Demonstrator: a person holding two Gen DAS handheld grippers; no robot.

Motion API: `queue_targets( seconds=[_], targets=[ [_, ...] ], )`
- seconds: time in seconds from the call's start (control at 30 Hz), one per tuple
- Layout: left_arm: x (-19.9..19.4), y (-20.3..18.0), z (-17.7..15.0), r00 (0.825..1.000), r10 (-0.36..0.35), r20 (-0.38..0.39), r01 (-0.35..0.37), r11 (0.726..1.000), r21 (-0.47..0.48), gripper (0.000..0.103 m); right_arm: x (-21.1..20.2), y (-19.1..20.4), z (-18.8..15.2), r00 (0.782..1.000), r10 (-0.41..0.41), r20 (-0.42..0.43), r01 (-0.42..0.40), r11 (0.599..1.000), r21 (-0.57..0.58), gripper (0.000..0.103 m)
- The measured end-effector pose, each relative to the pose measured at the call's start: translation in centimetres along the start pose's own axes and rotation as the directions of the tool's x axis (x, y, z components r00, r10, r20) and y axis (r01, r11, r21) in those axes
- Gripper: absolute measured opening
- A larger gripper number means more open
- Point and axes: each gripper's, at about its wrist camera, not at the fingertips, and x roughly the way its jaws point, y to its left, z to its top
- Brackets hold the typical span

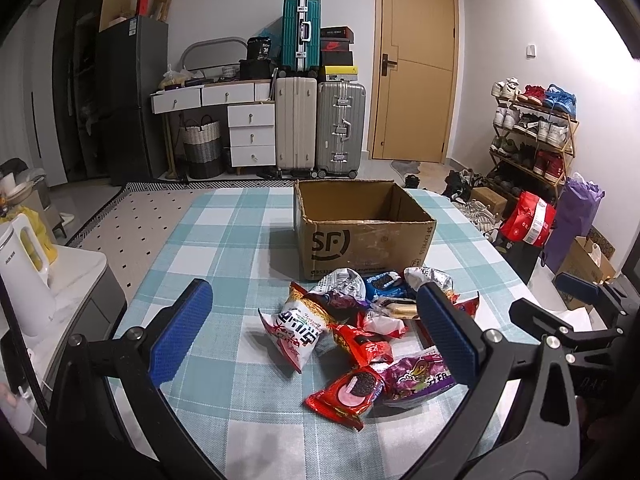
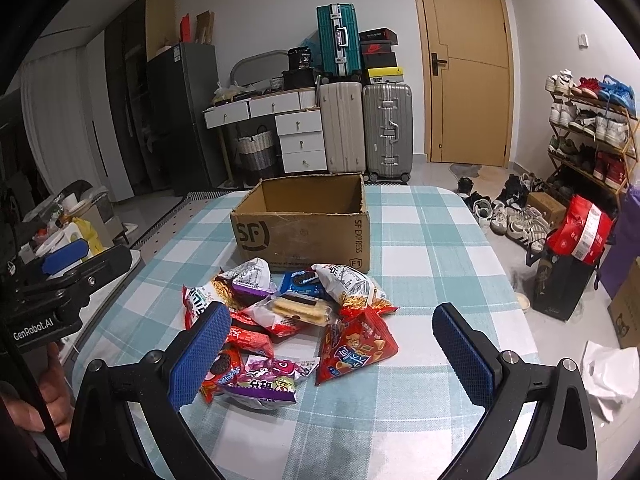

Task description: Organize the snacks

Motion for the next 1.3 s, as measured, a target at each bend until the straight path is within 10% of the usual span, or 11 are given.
queue_targets(
  seconds=[1.3],
  targets=[
    [1.6, -0.3, -0.7, 1.0, 0.005, -0.029, -0.004, 1.0, 0.004, 0.102, 1.5, -1.0, -0.6, 1.0, -0.003, -0.031, 0.003, 1.0, 0.009, 0.103]
  ],
)
